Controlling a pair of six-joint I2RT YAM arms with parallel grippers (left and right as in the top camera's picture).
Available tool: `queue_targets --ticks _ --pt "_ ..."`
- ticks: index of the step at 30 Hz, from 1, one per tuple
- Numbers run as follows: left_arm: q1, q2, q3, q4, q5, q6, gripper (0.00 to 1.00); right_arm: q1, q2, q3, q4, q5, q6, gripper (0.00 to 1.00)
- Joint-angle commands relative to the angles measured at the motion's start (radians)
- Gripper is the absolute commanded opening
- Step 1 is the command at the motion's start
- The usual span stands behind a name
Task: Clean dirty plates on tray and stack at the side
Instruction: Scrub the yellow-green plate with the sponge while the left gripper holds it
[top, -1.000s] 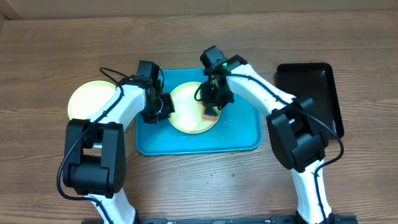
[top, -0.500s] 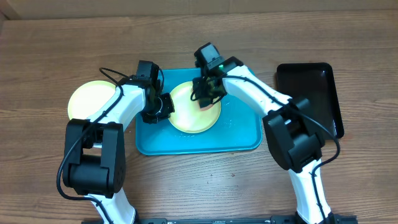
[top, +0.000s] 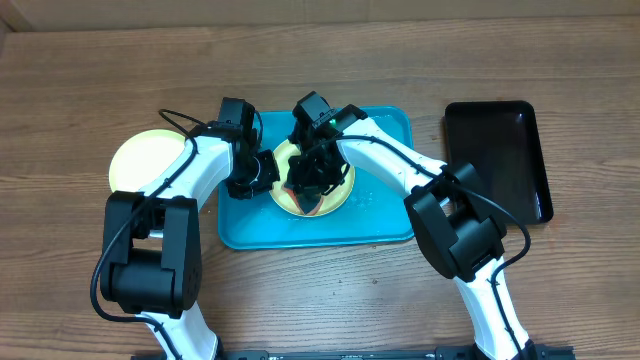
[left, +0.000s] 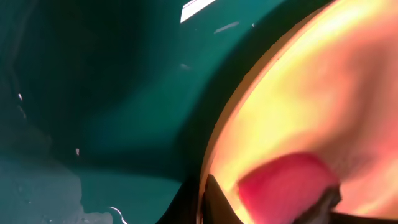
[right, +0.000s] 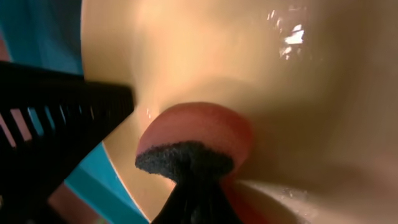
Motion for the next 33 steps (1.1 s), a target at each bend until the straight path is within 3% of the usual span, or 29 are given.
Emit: queue_targets --ticks 1,19,33 --pt "0.000 0.007 -0.010 0.002 -0.003 0.000 0.04 0.001 0.022 0.007 -0.023 -0.006 -0.010 0.04" --pt "0.000 0.007 -0.010 -0.006 -0.003 0.000 0.04 -0.123 0.022 0.087 -0.034 0.566 0.140 0.04" --pt "0.000 0.007 -0.010 -0.006 -0.003 0.001 0.04 0.011 0.023 0.085 0.087 0.410 0.133 0.04"
